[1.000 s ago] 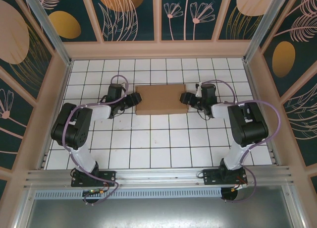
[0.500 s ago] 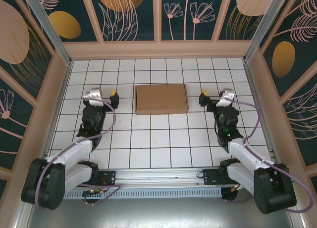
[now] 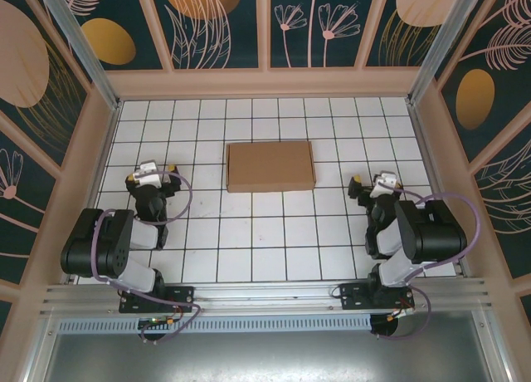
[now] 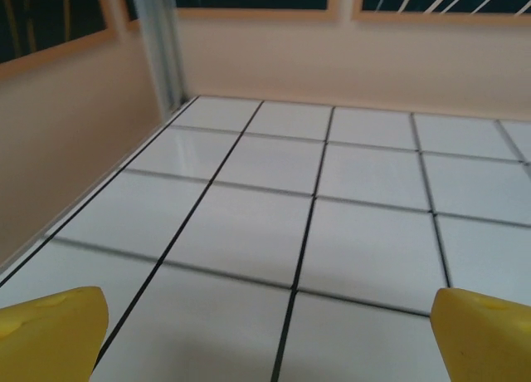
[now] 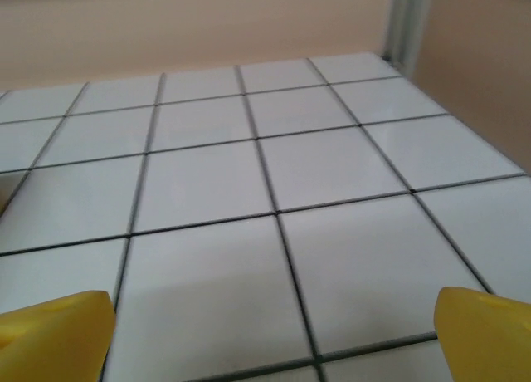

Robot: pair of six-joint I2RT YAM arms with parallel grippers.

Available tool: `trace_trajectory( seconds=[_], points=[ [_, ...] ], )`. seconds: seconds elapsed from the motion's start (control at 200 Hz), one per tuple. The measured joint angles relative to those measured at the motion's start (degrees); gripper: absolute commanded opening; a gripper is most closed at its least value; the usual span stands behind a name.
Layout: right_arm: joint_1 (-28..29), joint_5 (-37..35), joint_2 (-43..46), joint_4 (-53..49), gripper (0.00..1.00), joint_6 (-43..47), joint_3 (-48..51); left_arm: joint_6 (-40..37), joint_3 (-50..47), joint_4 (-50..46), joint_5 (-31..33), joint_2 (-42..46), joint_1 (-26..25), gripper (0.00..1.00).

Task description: Fold the paper box

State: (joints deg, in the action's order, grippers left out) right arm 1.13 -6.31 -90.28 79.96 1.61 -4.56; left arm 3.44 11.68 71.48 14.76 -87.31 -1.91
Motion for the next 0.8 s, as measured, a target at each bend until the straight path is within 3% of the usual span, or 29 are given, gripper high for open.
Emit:
trace_trajectory(
  seconds=[0.18,0.801],
  points=[
    [-2.93,5.14,0.02,-2.16,0.99,-1.55,-7.85,0.52,2.01,-0.11,-4.33,-0.02,1.55,0.99],
    [-2.62,6.38,0.02,-4.13,0.99,-1.97,-7.91,0.70,1.99,-0.13,-6.01,-0.02,1.55,0.99]
  ],
)
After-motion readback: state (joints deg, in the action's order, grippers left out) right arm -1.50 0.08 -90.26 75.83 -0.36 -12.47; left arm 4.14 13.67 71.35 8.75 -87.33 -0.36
